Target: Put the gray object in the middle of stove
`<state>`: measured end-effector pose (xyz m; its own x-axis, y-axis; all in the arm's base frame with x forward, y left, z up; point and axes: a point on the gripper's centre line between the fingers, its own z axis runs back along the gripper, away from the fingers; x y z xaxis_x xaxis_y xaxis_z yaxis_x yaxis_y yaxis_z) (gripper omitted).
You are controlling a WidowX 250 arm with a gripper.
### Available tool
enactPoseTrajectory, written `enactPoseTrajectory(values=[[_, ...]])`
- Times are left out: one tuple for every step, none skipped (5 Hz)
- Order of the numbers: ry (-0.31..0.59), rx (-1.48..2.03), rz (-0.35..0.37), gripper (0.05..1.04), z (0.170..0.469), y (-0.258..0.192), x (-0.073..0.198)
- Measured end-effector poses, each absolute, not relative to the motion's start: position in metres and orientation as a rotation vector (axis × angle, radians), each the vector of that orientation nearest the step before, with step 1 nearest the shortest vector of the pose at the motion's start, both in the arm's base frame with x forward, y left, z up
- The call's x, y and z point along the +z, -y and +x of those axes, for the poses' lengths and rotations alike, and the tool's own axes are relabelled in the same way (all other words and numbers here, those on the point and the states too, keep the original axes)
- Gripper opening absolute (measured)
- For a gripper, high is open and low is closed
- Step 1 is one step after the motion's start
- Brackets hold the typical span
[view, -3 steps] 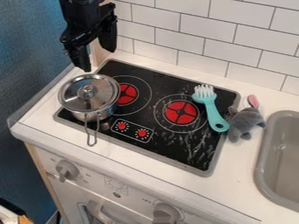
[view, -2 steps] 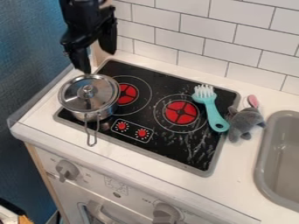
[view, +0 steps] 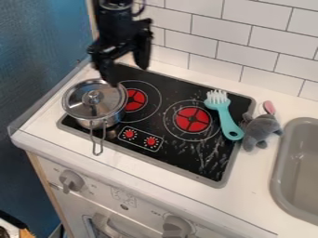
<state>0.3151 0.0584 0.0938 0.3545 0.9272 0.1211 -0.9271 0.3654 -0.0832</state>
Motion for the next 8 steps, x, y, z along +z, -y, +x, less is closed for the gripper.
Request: enactPoseTrajectory(values=[[0.154,1.046,-0.012,1.000,0.319,-0.030,0.096],[0.153,0.849,-0.042,1.000,0.323,0.011,0.099],[0.141,0.702,-0.089,1.000,0.329,0.046,0.099],[0.106,0.606,-0.129,1.000,0.334,0.078,0.083],[0.063,0.550,-0.141,1.000,0.341,0.096,0.068],[0.030,0.463,-0.113,1.000,0.348,0.117,0.045],[0.007,0.406,-0.119,0.998,0.354,0.131,0.037],[-0.009,0.357,-0.117,0.967,0.359,0.144,0.029]])
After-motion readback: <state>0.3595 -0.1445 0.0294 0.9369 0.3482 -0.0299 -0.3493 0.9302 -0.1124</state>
